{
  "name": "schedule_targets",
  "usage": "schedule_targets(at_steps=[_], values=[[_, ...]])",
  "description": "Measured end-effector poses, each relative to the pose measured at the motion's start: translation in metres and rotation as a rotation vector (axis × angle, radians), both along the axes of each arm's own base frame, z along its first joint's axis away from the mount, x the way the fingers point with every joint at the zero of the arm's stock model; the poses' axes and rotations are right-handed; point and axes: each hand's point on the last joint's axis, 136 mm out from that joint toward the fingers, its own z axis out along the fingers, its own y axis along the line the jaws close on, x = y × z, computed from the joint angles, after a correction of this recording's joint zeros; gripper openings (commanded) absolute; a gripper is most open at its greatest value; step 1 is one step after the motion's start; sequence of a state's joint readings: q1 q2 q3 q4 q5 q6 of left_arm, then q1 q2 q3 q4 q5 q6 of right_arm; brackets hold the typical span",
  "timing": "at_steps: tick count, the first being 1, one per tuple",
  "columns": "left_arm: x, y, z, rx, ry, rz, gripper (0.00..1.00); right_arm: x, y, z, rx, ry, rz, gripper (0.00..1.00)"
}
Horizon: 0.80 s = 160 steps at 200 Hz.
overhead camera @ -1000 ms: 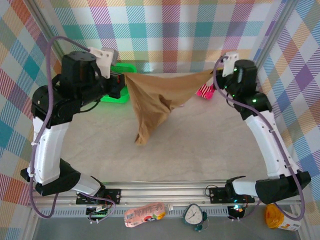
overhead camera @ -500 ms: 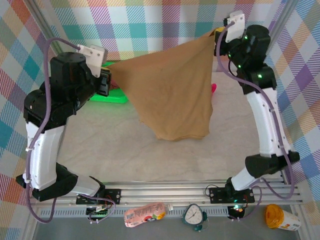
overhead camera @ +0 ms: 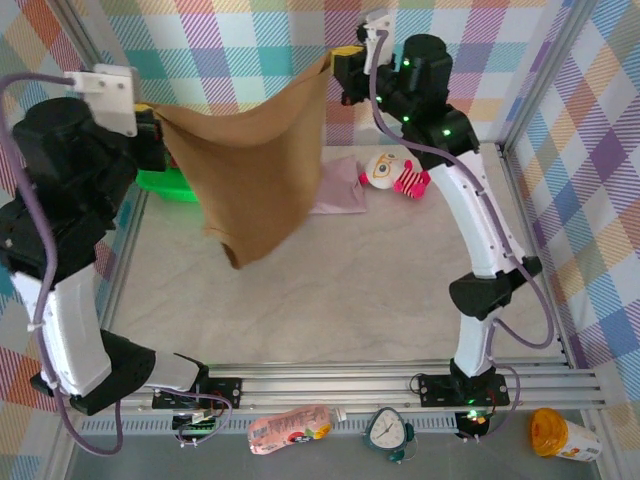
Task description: Fold and stack the tank tops
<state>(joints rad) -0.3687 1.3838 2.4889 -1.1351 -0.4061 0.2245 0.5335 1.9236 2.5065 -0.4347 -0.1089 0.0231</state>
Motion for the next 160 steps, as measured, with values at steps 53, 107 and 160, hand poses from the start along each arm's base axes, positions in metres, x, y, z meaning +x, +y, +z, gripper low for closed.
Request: schedule_targets(at_steps=[53, 107, 160], values=[[-0.056, -0.001, 0.016, -0.008, -0.094, -0.134, 0.0, 0.001, 0.014, -0.032, 0.024, 0.126, 0.082, 0.0], [-0.044, -0.111, -0.125, -0.206, 0.295, -0.581, 0.0, -0.008, -0.049, -0.197, -0.095, 0.479, 0.126, 0.0], [-0.114, -0.289, -0.275, -0.098, 0.7, -0.983, 0.0, -0.03, -0.157, -0.307, -0.087, 0.702, -0.017, 0.0]])
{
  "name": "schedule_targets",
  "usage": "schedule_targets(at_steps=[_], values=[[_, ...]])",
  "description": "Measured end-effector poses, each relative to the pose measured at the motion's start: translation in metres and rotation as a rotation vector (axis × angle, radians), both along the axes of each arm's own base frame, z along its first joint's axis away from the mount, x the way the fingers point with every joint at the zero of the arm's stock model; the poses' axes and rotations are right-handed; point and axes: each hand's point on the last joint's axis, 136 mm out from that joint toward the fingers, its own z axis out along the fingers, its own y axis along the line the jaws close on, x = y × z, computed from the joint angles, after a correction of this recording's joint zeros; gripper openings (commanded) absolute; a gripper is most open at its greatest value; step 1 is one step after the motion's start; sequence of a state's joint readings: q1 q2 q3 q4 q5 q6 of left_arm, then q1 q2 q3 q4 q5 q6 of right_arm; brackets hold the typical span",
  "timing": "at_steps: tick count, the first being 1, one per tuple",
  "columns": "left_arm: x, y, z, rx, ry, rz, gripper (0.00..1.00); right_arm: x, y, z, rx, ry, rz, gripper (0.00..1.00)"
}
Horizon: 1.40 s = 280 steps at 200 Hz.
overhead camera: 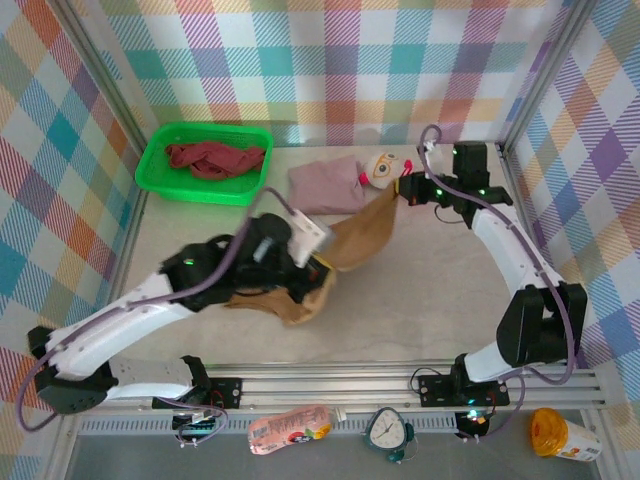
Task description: Fold and stack the tank tops
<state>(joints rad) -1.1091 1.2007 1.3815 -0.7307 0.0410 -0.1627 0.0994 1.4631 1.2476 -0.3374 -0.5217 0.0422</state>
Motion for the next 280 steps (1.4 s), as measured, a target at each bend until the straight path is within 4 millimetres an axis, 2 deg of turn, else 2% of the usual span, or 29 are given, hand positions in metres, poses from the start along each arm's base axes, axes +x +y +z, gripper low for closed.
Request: schedule_targets(at_steps=[20, 41, 58, 79, 93, 107, 124, 140, 167, 183, 194, 222, 237, 258, 267, 280], values=[[-0.02, -0.042, -0.009, -0.026, 0.03, -0.069, 0.0, -0.004, -0.03, -0.002, -0.002, -0.008, -0.062, 0.0], [-0.026, -0.069, -0.003, -0.044, 0.038, -0.101, 0.0, -0.001, -0.059, 0.013, -0.009, -0.053, -0.128, 0.0], [-0.019, -0.08, 0.022, -0.072, -0.006, -0.094, 0.0, 0.005, -0.072, 0.035, -0.008, -0.106, -0.161, 0.0], [0.003, -0.079, 0.08, -0.114, -0.136, -0.045, 0.0, 0.018, -0.065, 0.083, 0.018, -0.213, -0.145, 0.0], [0.027, -0.06, 0.12, -0.141, -0.229, 0.028, 0.0, 0.029, -0.044, 0.121, 0.017, -0.308, -0.098, 0.0], [0.064, -0.02, 0.15, -0.137, -0.314, 0.151, 0.0, 0.038, -0.005, 0.155, 0.022, -0.401, -0.015, 0.0], [0.105, 0.041, 0.162, -0.071, -0.385, 0.324, 0.0, 0.043, 0.042, 0.182, 0.035, -0.484, 0.078, 0.0], [0.128, 0.1, 0.162, 0.033, -0.431, 0.48, 0.0, 0.048, 0.083, 0.193, 0.048, -0.53, 0.151, 0.0], [0.139, 0.182, 0.173, 0.168, -0.515, 0.687, 0.0, 0.062, 0.141, 0.203, 0.069, -0.585, 0.223, 0.0], [0.132, 0.223, 0.19, 0.221, -0.589, 0.794, 0.0, 0.068, 0.173, 0.21, 0.092, -0.621, 0.26, 0.0], [0.124, 0.243, 0.205, 0.234, -0.64, 0.846, 0.0, 0.072, 0.193, 0.22, 0.114, -0.655, 0.278, 0.0], [0.093, 0.266, 0.255, 0.149, -0.754, 0.878, 0.0, 0.07, 0.228, 0.242, 0.192, -0.711, 0.318, 0.0], [0.078, 0.266, 0.266, 0.093, -0.776, 0.836, 0.0, 0.062, 0.24, 0.242, 0.217, -0.7, 0.349, 0.0], [0.057, 0.251, 0.259, 0.025, -0.742, 0.701, 0.0, 0.057, 0.246, 0.229, 0.229, -0.657, 0.384, 0.0], [0.052, 0.24, 0.248, -0.003, -0.704, 0.633, 0.0, 0.056, 0.246, 0.213, 0.222, -0.616, 0.396, 0.0], [0.049, 0.215, 0.225, -0.049, -0.611, 0.522, 0.0, 0.055, 0.242, 0.176, 0.197, -0.523, 0.411, 0.0]])
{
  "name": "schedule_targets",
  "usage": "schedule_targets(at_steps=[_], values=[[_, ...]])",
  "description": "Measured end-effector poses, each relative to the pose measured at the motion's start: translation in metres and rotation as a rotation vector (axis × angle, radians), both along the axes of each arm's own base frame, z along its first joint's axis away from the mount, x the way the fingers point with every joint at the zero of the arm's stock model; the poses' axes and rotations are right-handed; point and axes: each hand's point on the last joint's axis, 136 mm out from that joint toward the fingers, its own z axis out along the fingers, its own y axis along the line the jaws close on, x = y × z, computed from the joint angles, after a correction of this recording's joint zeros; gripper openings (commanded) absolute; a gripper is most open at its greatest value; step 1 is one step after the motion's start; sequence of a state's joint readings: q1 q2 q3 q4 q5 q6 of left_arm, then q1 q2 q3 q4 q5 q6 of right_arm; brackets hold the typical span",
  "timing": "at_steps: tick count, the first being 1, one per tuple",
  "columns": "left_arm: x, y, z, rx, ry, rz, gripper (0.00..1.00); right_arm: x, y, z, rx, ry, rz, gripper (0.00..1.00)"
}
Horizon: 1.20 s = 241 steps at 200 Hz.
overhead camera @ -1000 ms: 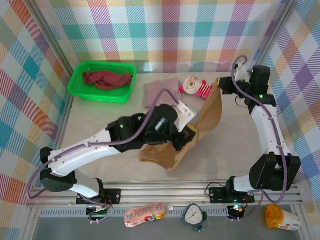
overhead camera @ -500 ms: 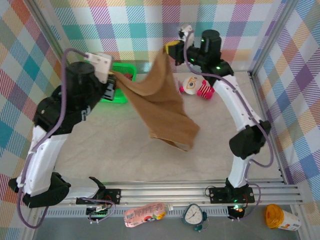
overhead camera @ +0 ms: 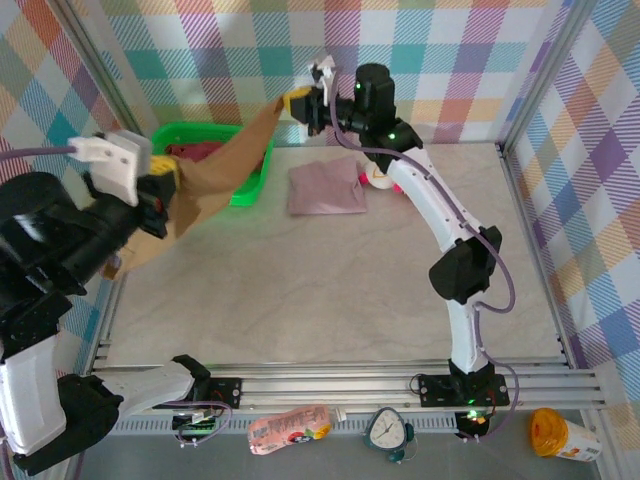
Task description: Fold and stack the tank tops
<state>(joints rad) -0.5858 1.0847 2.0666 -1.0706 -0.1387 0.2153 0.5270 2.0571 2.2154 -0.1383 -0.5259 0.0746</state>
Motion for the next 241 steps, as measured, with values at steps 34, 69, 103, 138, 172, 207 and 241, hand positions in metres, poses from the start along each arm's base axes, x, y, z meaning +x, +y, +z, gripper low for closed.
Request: schedule_targets(at_steps=[34, 69, 103, 138, 172, 207, 241], values=[[-0.002, -0.092, -0.128, -0.014, 0.355, -0.289, 0.0, -0.022, -0.029, -0.116, -0.158, 0.208, 0.012, 0.0], [-0.043, -0.193, -0.275, 0.134, 0.682, -0.493, 0.0, -0.046, -0.096, -0.213, -0.289, 0.356, -0.042, 0.0], [-0.08, -0.272, -0.335, 0.173, 0.798, -0.634, 0.0, -0.042, -0.166, -0.246, -0.365, 0.385, -0.151, 0.0], [-0.093, -0.336, -0.393, 0.18, 0.881, -0.729, 0.0, -0.035, -0.214, -0.254, -0.423, 0.351, -0.254, 0.0], [-0.091, -0.388, -0.423, 0.181, 0.923, -0.794, 0.0, -0.026, -0.252, -0.261, -0.481, 0.339, -0.332, 0.0], [-0.088, -0.428, -0.427, 0.158, 0.9, -0.866, 0.0, -0.018, -0.287, -0.265, -0.507, 0.334, -0.401, 0.0], [-0.088, -0.455, -0.441, 0.143, 0.907, -0.925, 0.0, -0.005, -0.31, -0.286, -0.544, 0.368, -0.442, 0.04]])
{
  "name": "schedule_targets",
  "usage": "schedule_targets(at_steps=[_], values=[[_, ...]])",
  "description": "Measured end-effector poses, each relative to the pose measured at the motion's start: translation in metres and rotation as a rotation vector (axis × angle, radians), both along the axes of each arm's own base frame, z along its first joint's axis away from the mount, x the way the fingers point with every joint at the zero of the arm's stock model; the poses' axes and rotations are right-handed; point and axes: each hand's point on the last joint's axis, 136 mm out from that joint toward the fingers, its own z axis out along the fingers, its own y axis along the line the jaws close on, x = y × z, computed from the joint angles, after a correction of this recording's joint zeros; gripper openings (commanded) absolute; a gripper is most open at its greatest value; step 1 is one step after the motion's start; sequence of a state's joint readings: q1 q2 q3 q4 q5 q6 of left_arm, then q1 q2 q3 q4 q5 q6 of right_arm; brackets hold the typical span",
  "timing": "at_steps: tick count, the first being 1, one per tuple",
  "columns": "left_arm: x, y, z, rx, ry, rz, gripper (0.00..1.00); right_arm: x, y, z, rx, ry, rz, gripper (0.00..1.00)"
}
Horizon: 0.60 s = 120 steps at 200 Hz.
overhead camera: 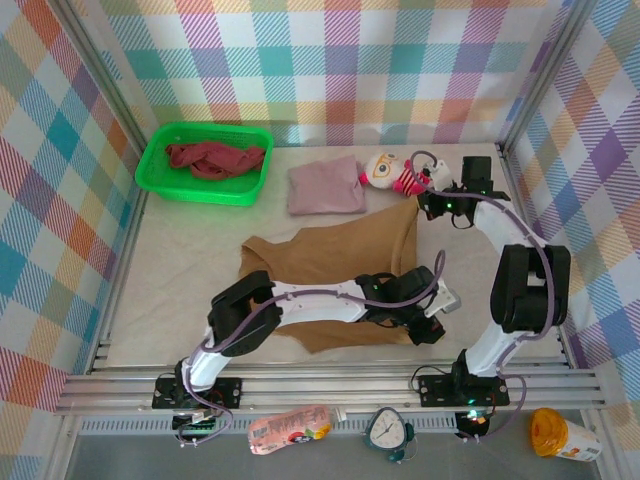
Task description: Fold and stack the tank tops
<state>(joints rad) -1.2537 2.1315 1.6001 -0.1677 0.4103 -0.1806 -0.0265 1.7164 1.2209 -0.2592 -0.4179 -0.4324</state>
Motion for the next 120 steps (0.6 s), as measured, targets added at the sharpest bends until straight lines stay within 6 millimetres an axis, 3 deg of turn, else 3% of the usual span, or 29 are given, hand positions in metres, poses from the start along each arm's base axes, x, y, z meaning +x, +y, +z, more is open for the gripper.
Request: schedule_targets(at_steps=[8, 23, 48, 62, 85, 120], values=[[-0.001, -0.004, -0.006, 0.0, 0.01, -0.014, 0.03, 0.003, -0.005, -0.009, -0.005, 0.019, -0.013, 0.09], [-0.004, -0.014, -0.021, 0.007, 0.024, -0.048, 0.2, 0.006, -0.011, -0.026, -0.013, 0.064, -0.033, 0.12], [-0.008, -0.027, -0.043, 0.022, 0.046, -0.094, 0.32, 0.014, -0.024, -0.052, -0.023, 0.145, -0.09, 0.22], [-0.009, -0.031, -0.049, 0.029, 0.059, -0.111, 0.46, 0.021, -0.037, -0.065, -0.044, 0.194, -0.145, 0.27], [-0.011, -0.033, -0.043, 0.021, 0.062, -0.128, 0.64, 0.029, -0.065, -0.074, -0.097, 0.242, -0.262, 0.45], [0.001, -0.028, -0.012, -0.004, 0.04, -0.092, 0.79, 0.039, -0.101, -0.055, -0.105, 0.277, -0.398, 0.53]])
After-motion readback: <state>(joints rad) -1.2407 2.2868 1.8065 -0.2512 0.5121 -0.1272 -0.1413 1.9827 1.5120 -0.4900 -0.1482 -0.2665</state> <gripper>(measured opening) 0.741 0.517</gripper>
